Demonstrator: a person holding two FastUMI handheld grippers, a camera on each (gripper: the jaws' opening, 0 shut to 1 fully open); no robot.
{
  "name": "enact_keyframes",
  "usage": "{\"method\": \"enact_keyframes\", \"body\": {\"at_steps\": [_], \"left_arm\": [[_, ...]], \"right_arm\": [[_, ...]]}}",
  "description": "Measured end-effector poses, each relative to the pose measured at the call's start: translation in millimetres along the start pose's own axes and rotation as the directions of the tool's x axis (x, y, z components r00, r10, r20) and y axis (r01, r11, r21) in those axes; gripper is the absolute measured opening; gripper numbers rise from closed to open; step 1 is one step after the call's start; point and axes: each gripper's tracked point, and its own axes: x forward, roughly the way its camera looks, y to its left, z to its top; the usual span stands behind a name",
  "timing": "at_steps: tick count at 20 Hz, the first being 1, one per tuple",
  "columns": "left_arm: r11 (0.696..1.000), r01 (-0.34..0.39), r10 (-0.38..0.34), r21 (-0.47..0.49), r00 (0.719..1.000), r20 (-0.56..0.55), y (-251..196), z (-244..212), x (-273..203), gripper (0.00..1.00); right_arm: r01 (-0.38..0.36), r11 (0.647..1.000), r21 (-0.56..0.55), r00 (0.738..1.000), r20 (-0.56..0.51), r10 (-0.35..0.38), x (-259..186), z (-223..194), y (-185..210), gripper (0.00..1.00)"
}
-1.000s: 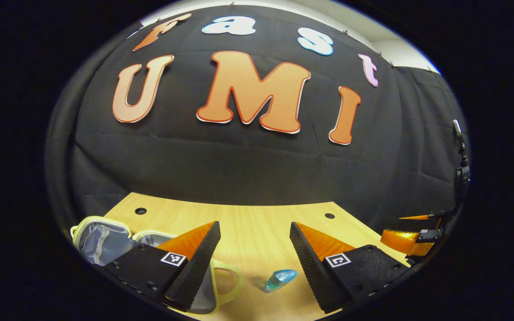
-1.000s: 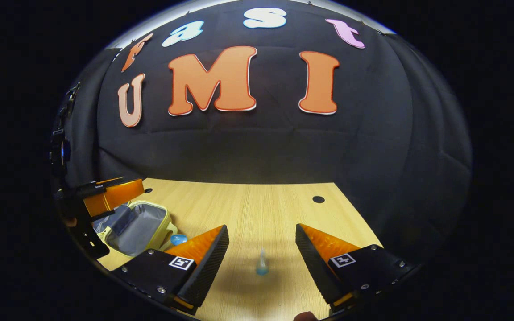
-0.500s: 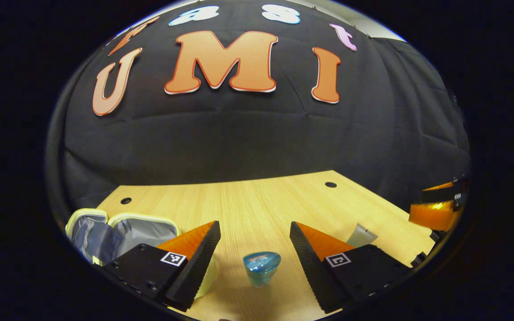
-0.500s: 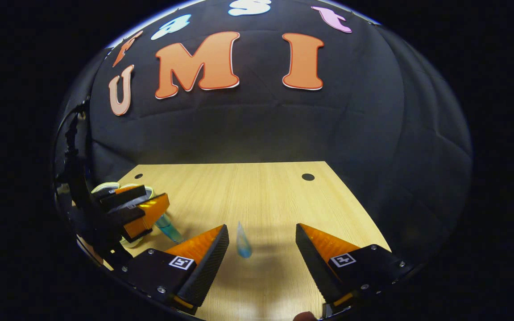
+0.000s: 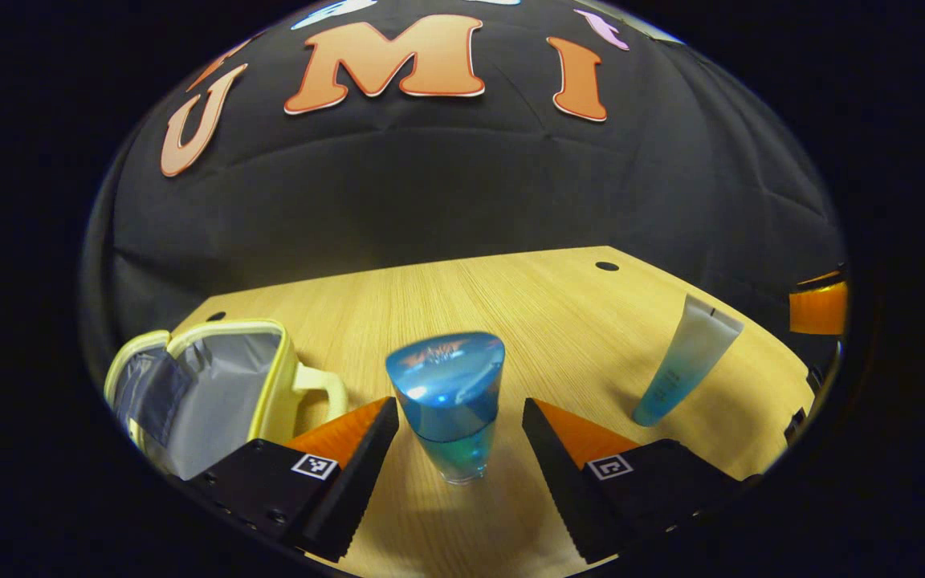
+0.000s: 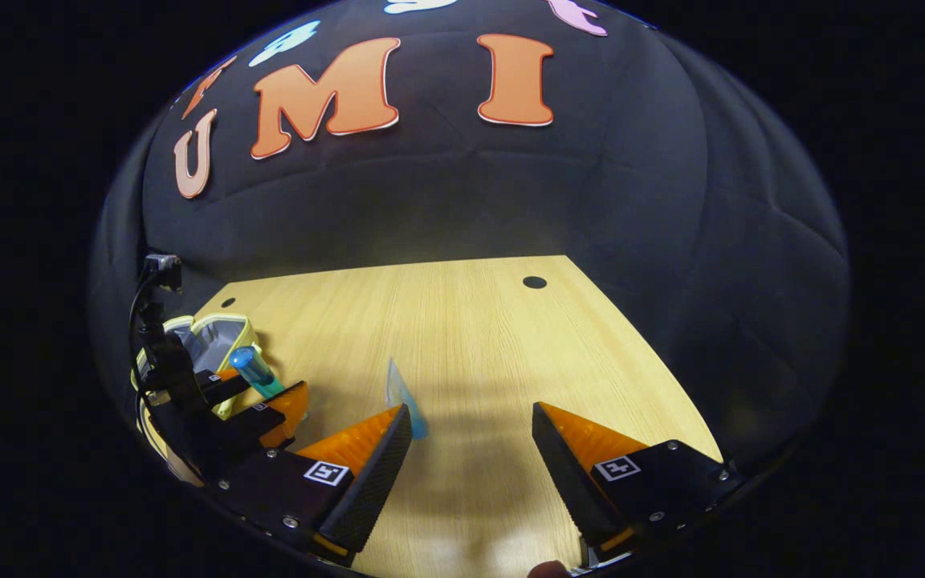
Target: First open the suitcase, pack the skin care products into it, and then close the suitcase.
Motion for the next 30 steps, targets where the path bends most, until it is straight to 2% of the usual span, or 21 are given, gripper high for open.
{"method": "enact_keyframes", "body": {"at_steps": [1,3,4,6,12,15,17,20,23,27,30], "left_arm": [[1.000,-0.025,0.025,-0.006,1.000,-0.004,4.6,-3.0,3.8,0.83],[1.000,-0.023,0.023,-0.016,1.000,-0.011,6.2,-6.5,4.8,0.57],[0.999,-0.029,0.029,-0.024,1.000,-0.002,5.5,-6.3,9.6,0.56],[0.999,-0.023,0.023,-0.025,1.000,-0.020,4.7,-4.7,3.7,0.47],[0.999,0.012,-0.017,-0.042,0.993,-0.114,6.4,5.4,-15.4,0.47],[0.994,0.072,-0.083,-0.082,0.988,-0.134,4.6,25.0,-48.3,0.47],[0.992,0.089,-0.101,-0.085,0.985,-0.143,6.9,33.8,-68.5,0.47],[0.992,0.090,-0.101,-0.086,0.986,-0.133,18.0,50.2,-93.9,0.47],[0.989,0.054,-0.074,-0.139,0.988,-0.137,35.2,57.9,-106.0,0.47],[0.987,-0.043,0.022,-0.155,0.991,-0.136,65.0,60.3,-123.7,0.47],[0.978,-0.084,0.057,-0.191,0.988,-0.145,72.8,58.9,-129.8,0.47]], "right_arm": [[0.001,1.000,-0.001,1.000,-0.006,-0.001,-0.9,-4.3,-2.6,0.95],[0.003,1.000,-0.011,1.000,-0.011,-0.003,-3.2,-7.0,-4.4,0.95],[0.003,1.000,-0.014,1.000,-0.014,-0.003,-2.5,-7.8,-4.2,0.95],[-0.001,1.000,-0.018,1.000,-0.021,0.001,-2.9,-9.8,-1.8,0.95],[-0.053,0.998,-0.022,0.999,0.007,0.053,-5.7,-4.5,30.3,0.95],[-0.112,0.994,0.005,0.993,0.035,0.112,6.1,-3.9,58.2,0.96],[-0.113,0.993,0.022,0.993,0.018,0.113,20.0,-10.0,65.8,0.96],[-0.102,0.995,-0.016,0.995,0.005,0.102,48.7,-16.1,74.2,0.96],[-0.108,0.991,-0.079,0.993,-0.051,0.104,77.6,-34.1,77.8,0.96],[-0.123,0.988,-0.093,0.986,-0.126,0.111,104.8,-56.9,79.3,0.78],[-0.144,0.982,-0.120,0.982,-0.142,0.126,114.3,-57.6,77.1,0.49]]}}
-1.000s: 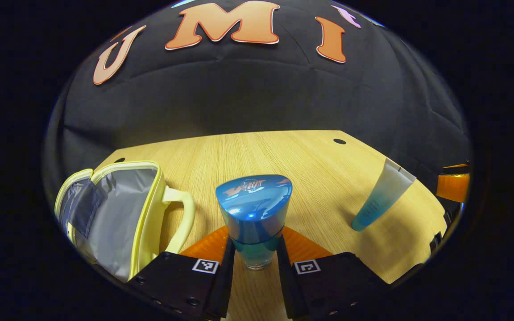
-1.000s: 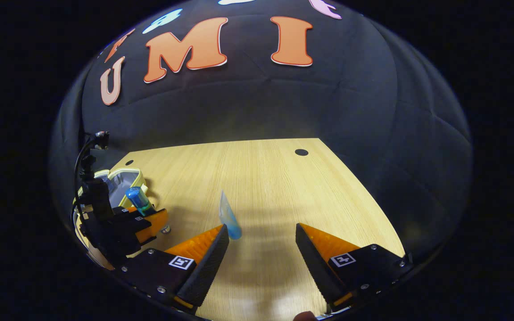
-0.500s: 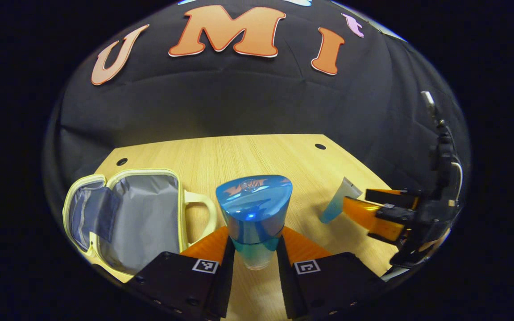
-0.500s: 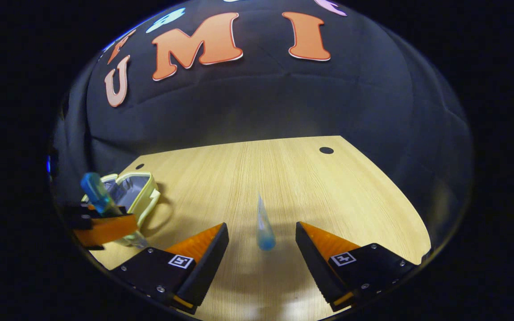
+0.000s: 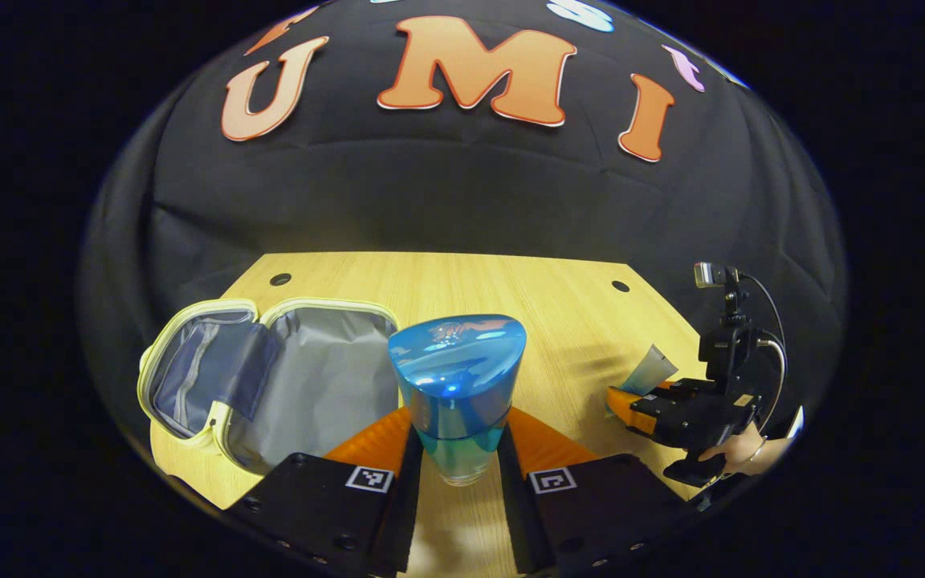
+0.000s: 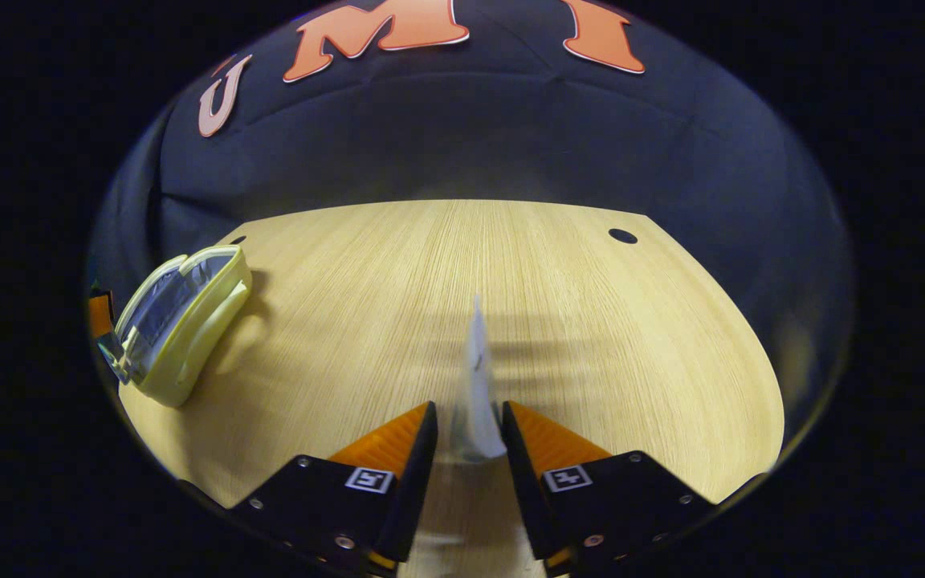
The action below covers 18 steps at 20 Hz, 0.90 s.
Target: First open the suitcase, pack the skin care products into it, and then close the suitcase.
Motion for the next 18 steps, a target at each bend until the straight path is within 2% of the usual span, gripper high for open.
{"method": "enact_keyframes", "body": {"at_steps": [1,4,6,10,12,13,16,17,18], "left_arm": [[1.000,-0.005,0.005,-0.005,1.000,-0.001,1.2,-0.7,-0.8,0.47],[1.000,-0.018,0.018,0.001,1.000,0.004,5.7,6.5,-6.2,0.47],[1.000,0.002,-0.001,-0.017,1.000,0.015,5.7,15.6,-9.5,0.47],[0.996,0.050,-0.049,-0.077,0.999,0.008,33.2,36.8,-34.9,0.47],[0.996,0.059,-0.060,-0.069,0.998,-0.012,61.7,47.9,-46.8,0.47],[0.997,0.056,-0.058,-0.061,0.998,-0.036,79.8,48.5,-49.5,0.46],[0.997,0.062,-0.067,-0.049,0.992,-0.110,117.7,43.6,-46.9,0.47],[0.997,0.065,-0.069,-0.037,0.987,-0.146,135.0,43.8,-41.9,0.47],[0.998,0.063,-0.066,-0.024,0.982,-0.178,148.8,43.9,-36.4,0.47]], "right_arm": [[0.001,1.000,0.003,1.000,-0.014,-0.001,2.3,-0.2,-1.4,0.43],[0.023,0.999,0.035,0.998,-0.053,-0.021,-7.2,2.5,-8.5,0.36],[-0.015,0.999,0.052,0.999,-0.034,0.017,-30.4,17.1,0.0,0.35],[-0.057,0.998,0.038,0.998,0.021,0.056,-71.1,52.5,19.3,0.35],[-0.103,0.993,0.065,0.994,0.035,0.101,-91.0,70.6,48.2,0.35],[-0.131,0.988,0.081,0.991,0.027,0.130,-100.4,74.9,64.9,0.31],[-0.182,0.980,0.084,0.983,0.021,0.181,-117.3,83.4,101.5,0.35],[-0.196,0.976,0.090,0.981,0.019,0.195,-122.9,84.8,116.1,0.31],[-0.202,0.974,0.102,0.979,0.014,0.202,-125.6,84.5,126.0,0.35]]}}
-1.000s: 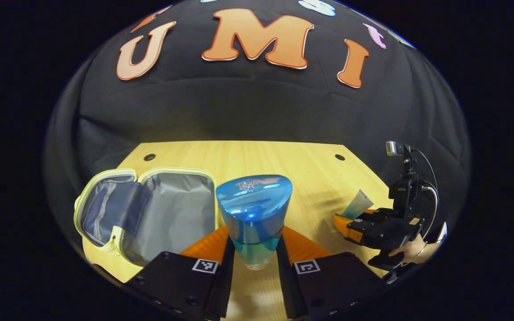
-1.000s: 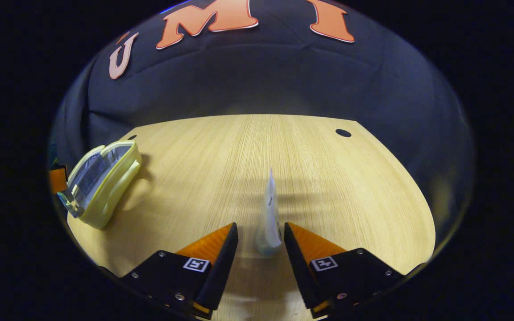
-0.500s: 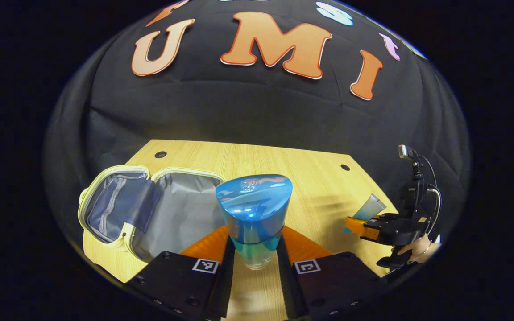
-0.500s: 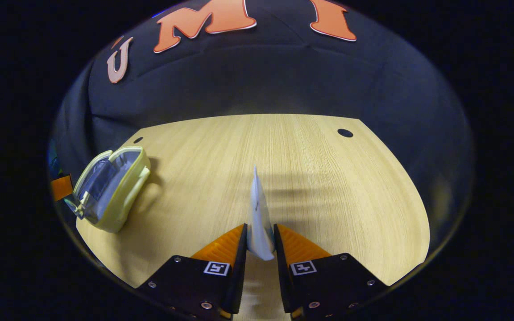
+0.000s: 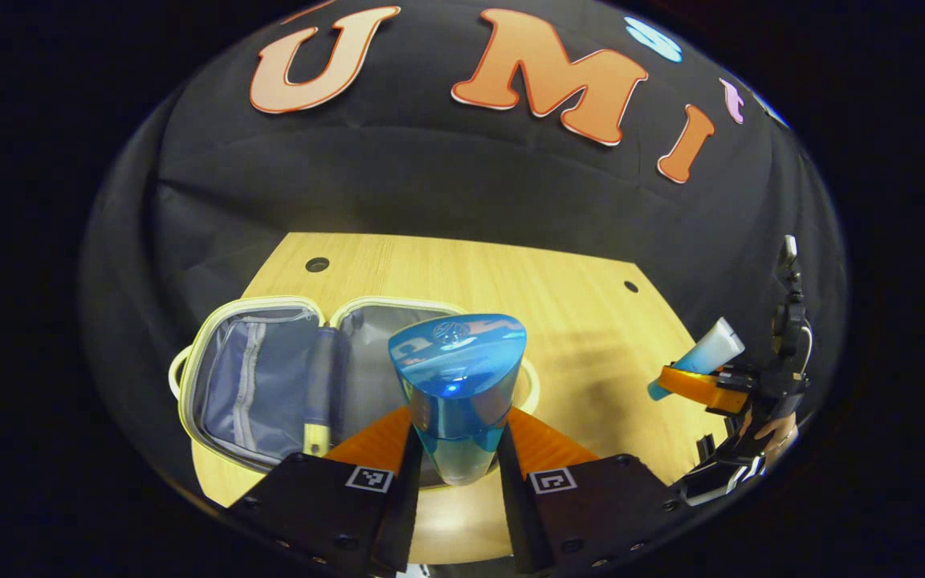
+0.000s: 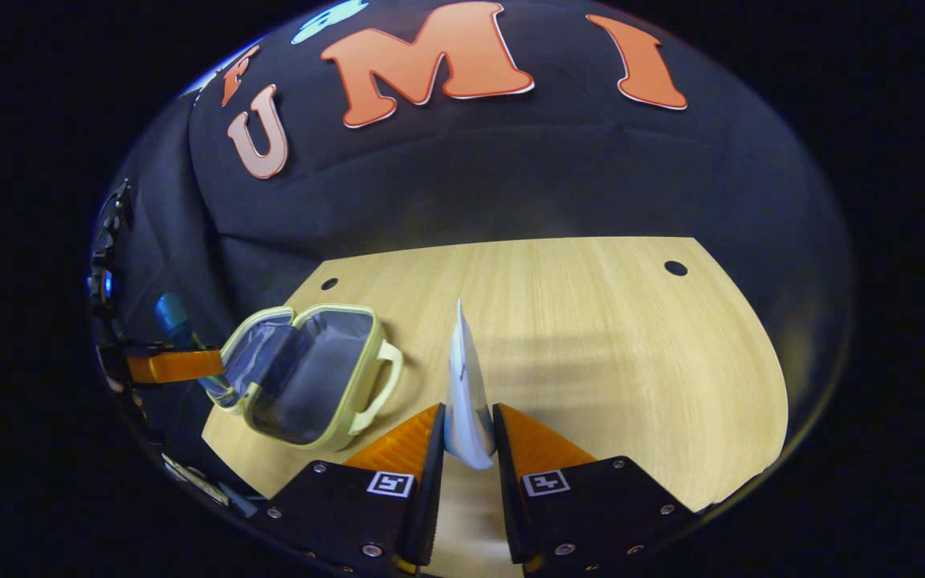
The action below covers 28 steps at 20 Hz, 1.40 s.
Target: First open the suitcase, pack the skin care products into it, and then close the suitcase.
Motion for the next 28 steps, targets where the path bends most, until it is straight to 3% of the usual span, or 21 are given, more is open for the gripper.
{"method": "enact_keyframes", "body": {"at_steps": [3,6,11,13,15,20,25,28], "left_arm": [[0.999,0.020,-0.014,0.046,0.990,-0.139,32.6,-7.0,24.8,0.47],[0.998,0.046,-0.036,0.034,0.967,-0.252,42.5,-14.6,45.8,0.46],[0.995,0.095,-0.087,-0.005,0.889,-0.450,39.9,-43.3,91.3,0.47],[0.996,0.085,-0.056,0.036,0.867,-0.496,43.5,-51.9,104.3,0.47],[0.996,0.057,-0.013,0.069,0.854,-0.520,52.6,-57.4,124.1,0.47],[0.998,0.059,-0.031,0.035,0.842,-0.538,49.0,-67.4,148.9,0.47],[0.999,0.008,0.012,0.033,0.826,-0.564,56.8,-75.4,155.3,0.48],[0.999,0.025,-0.009,0.021,0.823,-0.568,52.1,-78.5,156.1,0.50]], "right_arm": [[-0.002,0.999,0.052,1.000,-0.018,0.003,-3.5,-7.1,27.5,0.35],[0.024,0.996,0.083,0.999,-0.030,-0.021,-4.6,-15.3,37.4,0.35],[0.074,0.989,0.127,0.996,-0.051,-0.068,-12.0,-28.9,48.1,0.35],[0.084,0.986,0.146,0.995,-0.063,-0.075,-13.6,-32.7,53.5,0.35],[0.098,0.984,0.151,0.993,-0.079,-0.087,-15.5,-38.8,54.3,0.36],[0.131,0.984,0.121,0.987,-0.111,-0.118,-16.7,-50.4,49.8,0.35],[0.126,0.985,0.119,0.987,-0.113,-0.113,-18.1,-52.0,51.5,0.35],[0.120,0.984,0.134,0.990,-0.096,-0.107,-21.9,-48.2,54.2,0.36]]}}
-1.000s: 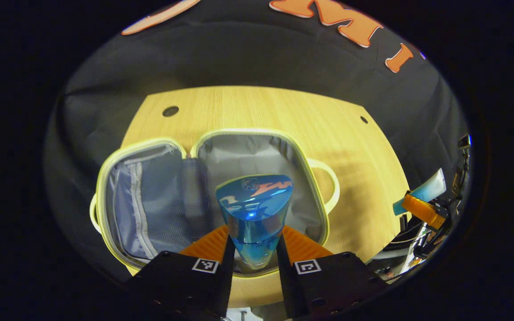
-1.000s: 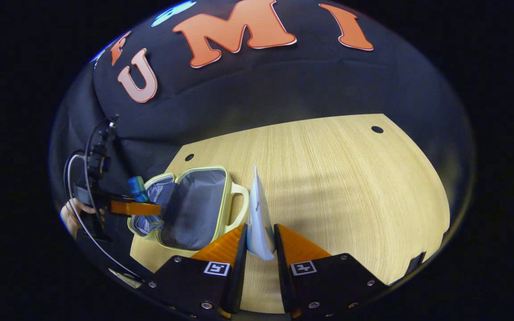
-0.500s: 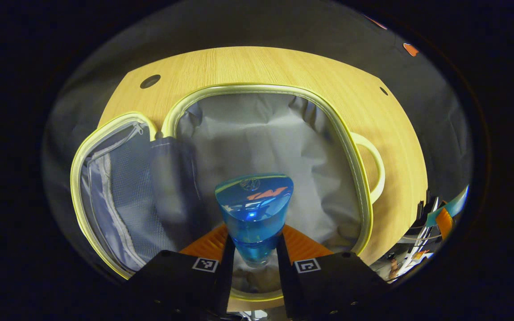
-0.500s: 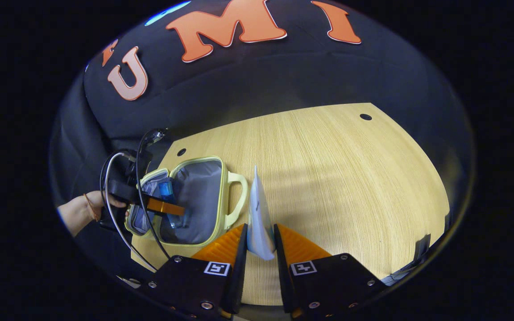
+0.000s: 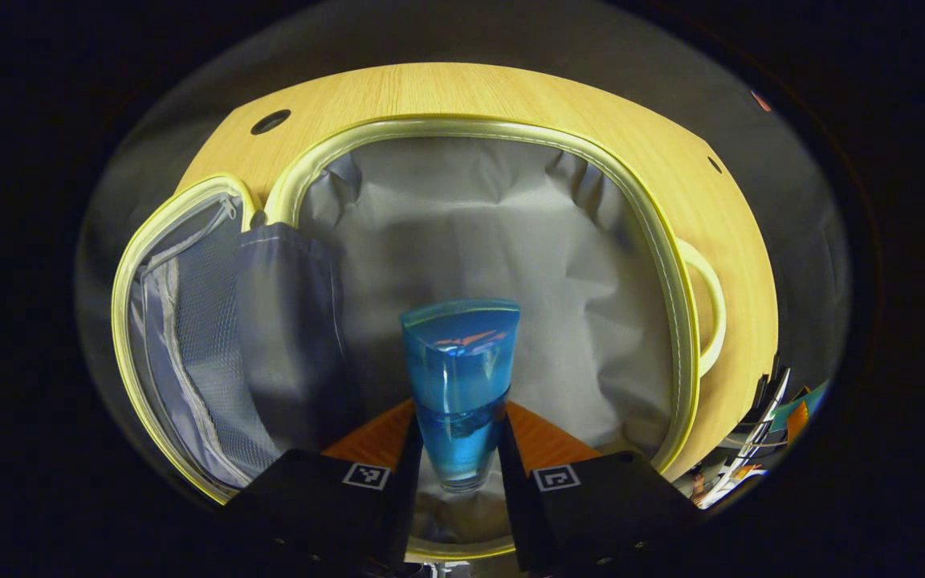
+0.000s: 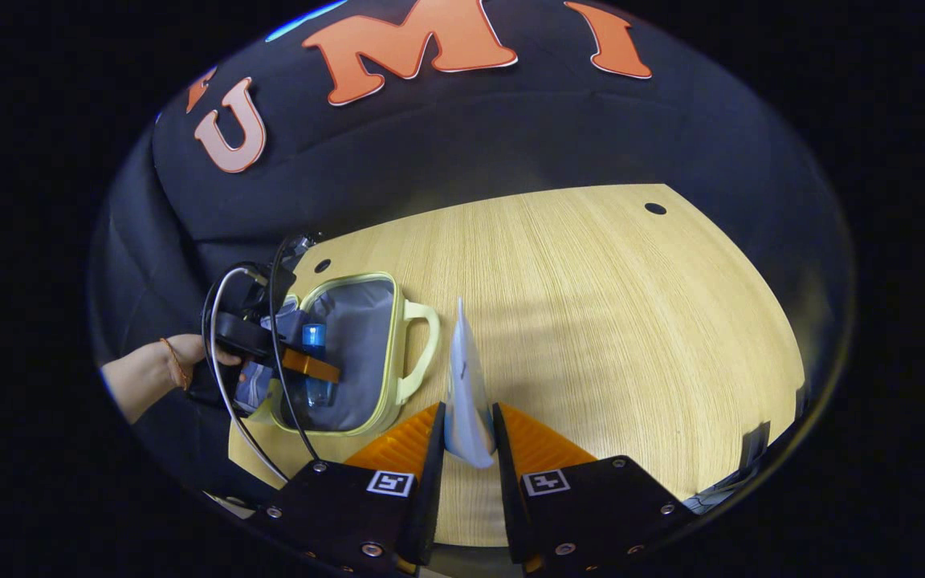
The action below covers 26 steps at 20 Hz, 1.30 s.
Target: First open the suitcase, pack the skin care products into it, and then close the suitcase.
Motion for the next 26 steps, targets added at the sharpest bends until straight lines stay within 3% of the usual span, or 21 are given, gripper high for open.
{"method": "enact_keyframes", "body": {"at_steps": [1,3,9,12,15,18,23,26], "left_arm": [[0.999,0.049,-0.048,-0.015,0.999,0.016,-13.0,2.4,-5.2,0.67],[0.999,0.054,-0.054,0.003,0.998,0.042,-22.0,4.0,-15.8,0.98],[0.996,0.082,-0.087,0.036,0.977,0.196,-27.4,11.5,-70.7,0.98],[0.994,0.107,-0.110,0.027,0.943,0.314,-18.4,12.8,-110.7,0.98],[0.997,0.074,-0.070,0.007,0.907,0.415,14.7,8.6,-145.6,0.98],[0.998,0.035,-0.008,-0.051,0.895,0.447,58.1,-9.4,-164.2,0.98],[0.992,0.054,0.009,-0.118,0.878,0.478,108.3,-36.6,-175.4,0.98],[0.993,0.034,0.026,-0.117,0.877,0.480,130.0,-42.5,-177.5,0.98]], "right_arm": [[0.000,1.000,-0.004,1.000,0.007,0.000,-1.8,2.0,0.6,0.35],[0.000,1.000,-0.008,1.000,0.014,0.000,-4.0,6.5,1.8,0.35],[-0.032,0.998,-0.049,0.999,0.031,0.034,-4.4,29.4,19.6,0.35],[-0.088,0.993,-0.083,0.996,0.020,0.090,3.2,48.2,52.7,0.35],[-0.158,0.973,-0.168,0.987,-0.044,0.152,25.4,62.9,100.5,0.35],[-0.261,0.958,-0.117,0.951,-0.204,0.234,57.2,47.1,148.5,0.35],[-0.200,0.970,-0.136,0.905,-0.404,0.130,116.8,4.8,159.7,0.35],[-0.198,0.970,-0.138,0.857,-0.505,0.103,134.7,-23.1,160.5,0.35]]}}
